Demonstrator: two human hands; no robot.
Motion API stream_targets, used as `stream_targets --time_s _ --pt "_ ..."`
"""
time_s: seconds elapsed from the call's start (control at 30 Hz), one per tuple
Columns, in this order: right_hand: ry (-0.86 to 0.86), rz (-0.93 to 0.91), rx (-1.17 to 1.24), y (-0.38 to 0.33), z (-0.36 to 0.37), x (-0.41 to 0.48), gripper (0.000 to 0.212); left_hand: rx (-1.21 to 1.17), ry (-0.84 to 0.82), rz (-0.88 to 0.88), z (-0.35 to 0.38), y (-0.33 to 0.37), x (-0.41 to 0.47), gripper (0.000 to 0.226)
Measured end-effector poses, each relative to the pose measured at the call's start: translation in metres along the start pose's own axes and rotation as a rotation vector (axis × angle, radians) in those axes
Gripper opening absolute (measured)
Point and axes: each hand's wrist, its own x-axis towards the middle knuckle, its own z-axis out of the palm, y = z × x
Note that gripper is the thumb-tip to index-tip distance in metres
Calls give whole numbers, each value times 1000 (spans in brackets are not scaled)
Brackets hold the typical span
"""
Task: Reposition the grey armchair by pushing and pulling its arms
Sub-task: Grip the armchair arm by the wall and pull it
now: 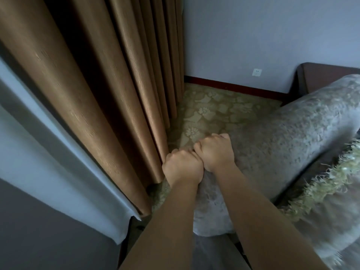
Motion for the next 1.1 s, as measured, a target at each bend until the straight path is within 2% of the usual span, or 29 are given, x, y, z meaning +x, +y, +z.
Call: stream_targets --time_s 0.2,0.37,0.47,0.6,1.1 --pt "0 0 6 5 6 3 45 4 -1 8 -1 2 1 46" --pt "-52 -5 -24 3 0 2 58 -65 -15 -3 -5 3 -1 50" --pt "-178 -5 -57 4 -3 2 49 -82 -83 -13 -8 1 -1 50" --pt "-278 -2 -63 0 -15 -5 49 -112 -155 9 -16 0 -7 50" --pt "-295 -89 -127 -37 -28 -48 47 -50 -86 -55 -42 -27 -54 45"
